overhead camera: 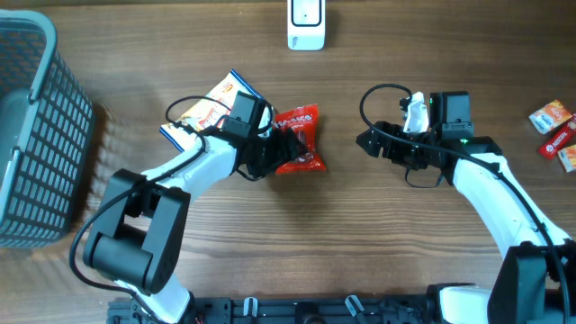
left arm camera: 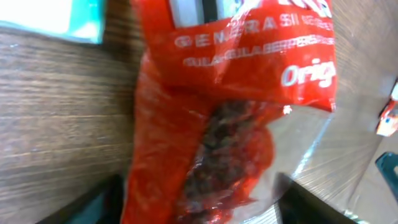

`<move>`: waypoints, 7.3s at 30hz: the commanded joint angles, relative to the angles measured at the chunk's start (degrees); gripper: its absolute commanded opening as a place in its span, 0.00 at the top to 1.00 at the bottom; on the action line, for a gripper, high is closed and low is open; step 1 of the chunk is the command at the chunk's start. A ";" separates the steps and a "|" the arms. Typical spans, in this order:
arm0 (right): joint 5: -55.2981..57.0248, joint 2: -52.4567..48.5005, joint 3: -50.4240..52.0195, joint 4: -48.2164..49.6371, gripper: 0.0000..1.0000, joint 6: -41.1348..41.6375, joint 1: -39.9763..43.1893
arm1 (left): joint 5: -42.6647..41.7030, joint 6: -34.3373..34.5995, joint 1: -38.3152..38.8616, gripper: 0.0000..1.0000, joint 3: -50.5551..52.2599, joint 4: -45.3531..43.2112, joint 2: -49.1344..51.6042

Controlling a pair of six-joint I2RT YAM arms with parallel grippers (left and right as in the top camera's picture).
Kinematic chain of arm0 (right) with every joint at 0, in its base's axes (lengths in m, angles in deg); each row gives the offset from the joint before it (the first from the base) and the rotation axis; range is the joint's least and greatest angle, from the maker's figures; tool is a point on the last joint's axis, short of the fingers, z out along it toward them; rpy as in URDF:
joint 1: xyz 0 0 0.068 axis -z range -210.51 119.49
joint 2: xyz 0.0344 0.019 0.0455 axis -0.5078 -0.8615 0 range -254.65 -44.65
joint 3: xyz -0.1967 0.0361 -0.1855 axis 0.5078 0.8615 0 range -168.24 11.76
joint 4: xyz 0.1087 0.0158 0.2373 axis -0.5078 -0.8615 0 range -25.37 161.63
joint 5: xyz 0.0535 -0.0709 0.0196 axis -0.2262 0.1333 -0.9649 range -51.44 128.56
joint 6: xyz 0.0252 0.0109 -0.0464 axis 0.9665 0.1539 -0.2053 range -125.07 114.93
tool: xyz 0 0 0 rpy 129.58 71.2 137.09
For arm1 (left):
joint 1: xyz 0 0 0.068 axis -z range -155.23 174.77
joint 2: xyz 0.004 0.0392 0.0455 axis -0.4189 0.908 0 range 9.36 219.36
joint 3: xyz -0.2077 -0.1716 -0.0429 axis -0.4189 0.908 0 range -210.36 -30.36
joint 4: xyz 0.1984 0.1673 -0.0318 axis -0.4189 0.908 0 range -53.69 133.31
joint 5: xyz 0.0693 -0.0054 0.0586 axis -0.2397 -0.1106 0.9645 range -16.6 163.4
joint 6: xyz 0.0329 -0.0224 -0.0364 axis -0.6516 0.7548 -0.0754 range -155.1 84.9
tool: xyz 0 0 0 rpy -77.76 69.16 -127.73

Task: Scan the item barcode

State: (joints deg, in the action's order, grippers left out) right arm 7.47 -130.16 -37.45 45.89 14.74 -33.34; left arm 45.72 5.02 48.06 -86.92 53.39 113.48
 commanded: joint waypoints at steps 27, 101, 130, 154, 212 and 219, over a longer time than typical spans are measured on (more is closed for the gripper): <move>1.97 0.70 -0.28 0.24 0.22 -1.86 -0.15 | 42.99 -4.02 10.45 0.96 -20.98 36.54 -9.40; -9.70 0.72 -0.35 -3.02 0.20 -6.16 6.34 | -7.15 -18.69 -16.37 0.96 6.82 7.54 -4.04; -10.16 0.72 -0.70 -0.31 0.20 -5.88 9.31 | 58.75 -10.60 28.04 0.96 3.72 17.11 -16.72; -22.82 0.72 -1.68 -6.49 0.24 -12.35 24.24 | 69.48 -7.39 30.32 0.96 -0.35 11.37 -5.90; 4.81 0.02 -3.45 -10.36 0.96 -5.88 -13.18 | 42.21 0.87 3.85 0.00 -7.65 39.28 -30.82; 4.20 -8.46 -2.69 -0.74 0.96 -2.10 -17.59 | 42.05 0.85 3.39 0.00 -7.65 39.36 -30.82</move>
State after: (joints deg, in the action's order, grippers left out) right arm 11.55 -133.57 -39.72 41.65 9.30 -49.98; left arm 88.45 4.75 51.73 -94.13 92.75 82.59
